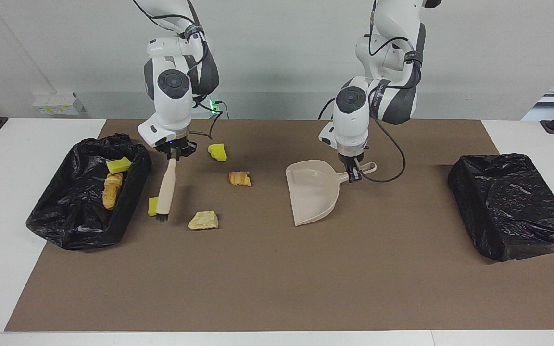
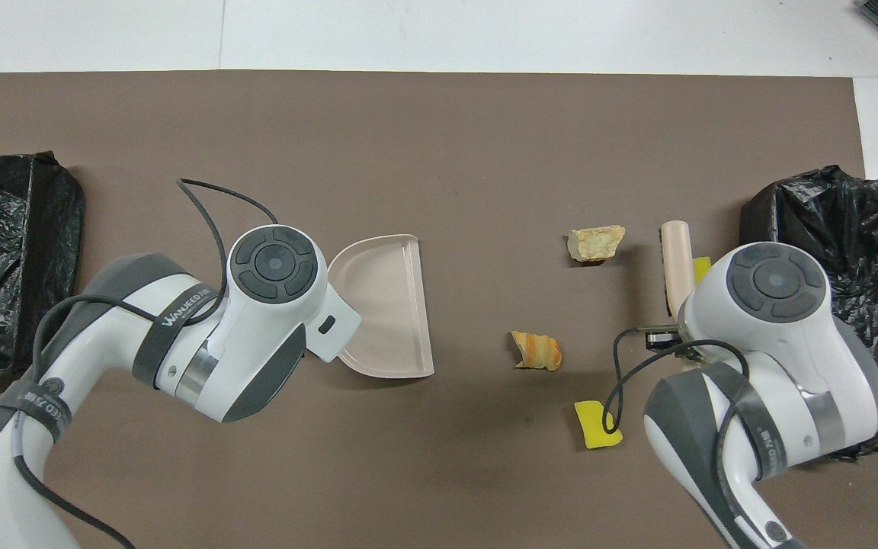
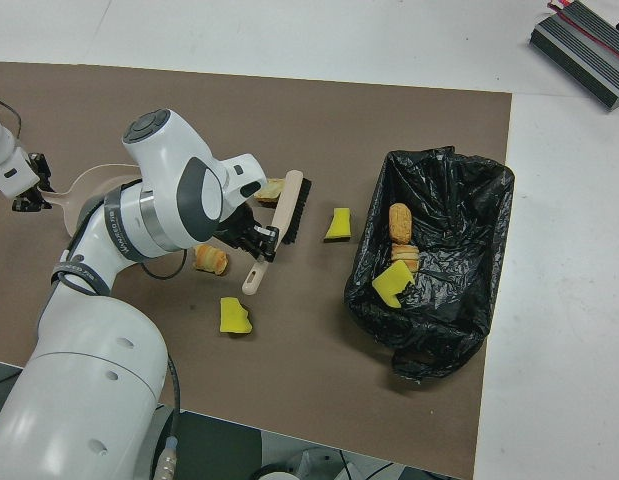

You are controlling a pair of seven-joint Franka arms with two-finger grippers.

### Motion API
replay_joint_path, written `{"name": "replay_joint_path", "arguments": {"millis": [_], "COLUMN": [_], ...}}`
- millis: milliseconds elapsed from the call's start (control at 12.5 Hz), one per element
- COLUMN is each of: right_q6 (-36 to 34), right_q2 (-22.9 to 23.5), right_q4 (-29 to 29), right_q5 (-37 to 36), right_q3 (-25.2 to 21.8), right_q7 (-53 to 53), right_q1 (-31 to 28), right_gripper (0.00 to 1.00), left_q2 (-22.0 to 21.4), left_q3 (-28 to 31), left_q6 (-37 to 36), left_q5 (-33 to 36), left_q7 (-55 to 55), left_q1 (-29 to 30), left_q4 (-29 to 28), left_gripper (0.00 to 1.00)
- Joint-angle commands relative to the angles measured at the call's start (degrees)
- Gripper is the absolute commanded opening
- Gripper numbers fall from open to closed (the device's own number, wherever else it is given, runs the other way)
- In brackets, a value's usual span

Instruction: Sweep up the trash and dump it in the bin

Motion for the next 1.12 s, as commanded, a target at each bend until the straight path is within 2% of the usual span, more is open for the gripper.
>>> {"name": "replay_joint_path", "arguments": {"millis": [0,239,558,877,1036], "right_q6": [1.34,2.39,4.24,5.12,8.53], "right_q2": [0.36,2.64,7.21,7.92,8.10], "right_q4": [-1.85,-2.03,-2.47,-1.51,-1.33], "right_q5": [-5.56,-10.40,-12.96,-5.42,-2.95], "right_q3": [0.89,0.89,1.24,1.42,1.42], "right_q7": [-0.62,1.75,9.92,9.85,8.62], "right_q1": [-1.51,-3.34,-0.91,3.93,6.13], "right_gripper": [0.00,0.00,0.00,0.00,0.00], "left_q2": [0.92,0.66,-0.39,-0.39,-0.66], "left_q3": [0.53,0.53,0.62,0.62,0.62], "left_q6": [2.06,1.36,1.01,0.84,0.66], "left_q5": [0.79,0.79,0.79,0.79,0.79], "left_q7": [-0.74,-1.89,-3.03,-3.03,-3.03], "left_q1": [-1.27,-1.36,-2.15,-2.06,-2.15], "left_q4": [-0.91,-1.09,-3.02,-3.11,-3.46], "left_gripper": [0.00,0.00,0.00,0.00,0.00]}}
